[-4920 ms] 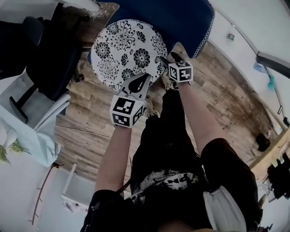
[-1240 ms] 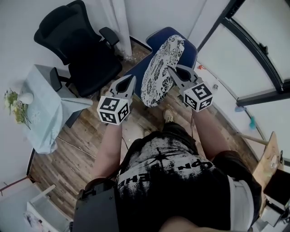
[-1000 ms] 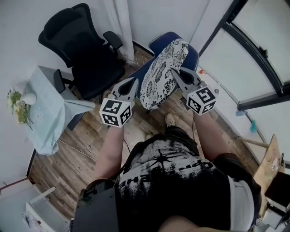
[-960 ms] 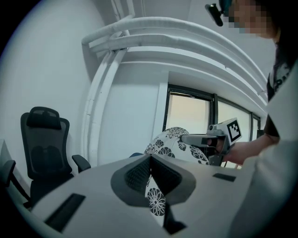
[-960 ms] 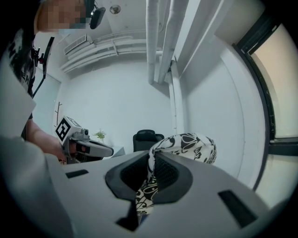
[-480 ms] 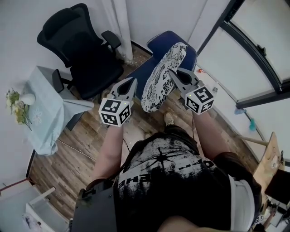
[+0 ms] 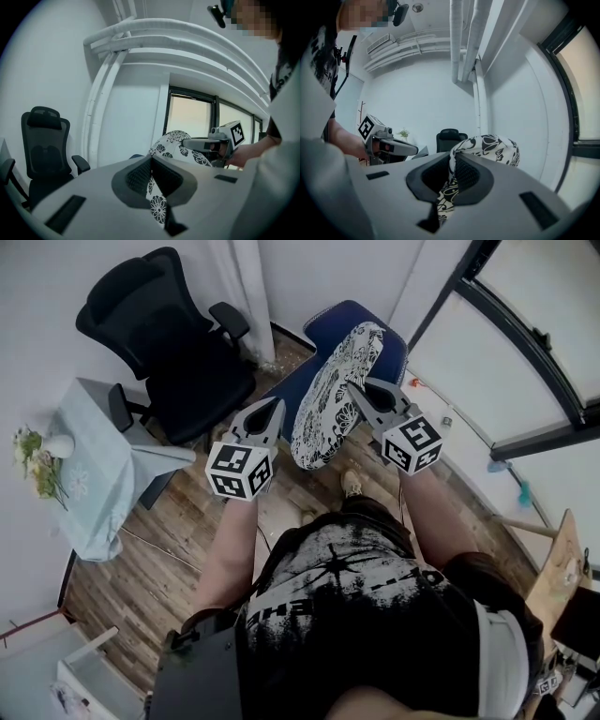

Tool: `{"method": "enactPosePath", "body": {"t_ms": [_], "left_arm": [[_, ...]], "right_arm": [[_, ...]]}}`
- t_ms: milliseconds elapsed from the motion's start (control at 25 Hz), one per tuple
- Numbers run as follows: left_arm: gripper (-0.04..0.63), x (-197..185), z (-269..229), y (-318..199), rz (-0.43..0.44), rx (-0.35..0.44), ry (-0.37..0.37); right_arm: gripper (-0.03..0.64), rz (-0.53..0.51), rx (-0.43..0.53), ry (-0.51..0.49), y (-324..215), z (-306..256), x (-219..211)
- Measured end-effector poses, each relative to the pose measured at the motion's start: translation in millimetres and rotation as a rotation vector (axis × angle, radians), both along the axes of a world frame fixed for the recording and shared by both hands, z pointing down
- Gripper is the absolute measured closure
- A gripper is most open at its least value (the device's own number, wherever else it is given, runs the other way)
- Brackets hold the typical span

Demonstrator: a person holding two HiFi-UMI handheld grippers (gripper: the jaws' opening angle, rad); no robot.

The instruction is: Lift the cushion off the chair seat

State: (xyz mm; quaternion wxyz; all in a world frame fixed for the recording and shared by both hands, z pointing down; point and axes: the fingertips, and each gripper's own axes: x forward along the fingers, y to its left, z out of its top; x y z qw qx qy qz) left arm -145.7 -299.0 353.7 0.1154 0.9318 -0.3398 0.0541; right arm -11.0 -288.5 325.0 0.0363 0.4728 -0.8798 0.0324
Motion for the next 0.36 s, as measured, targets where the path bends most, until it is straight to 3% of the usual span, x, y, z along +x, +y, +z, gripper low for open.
{"method": "enactPosePath", "body": {"t_ms": [360], "left_arm": [[0.583, 8.6, -0.3, 2.6, 0.024, -0.007, 0.004]], "right_arm": [[0.589, 0.012, -0.015, 0.0, 4.0, 3.4, 2.4]]}}
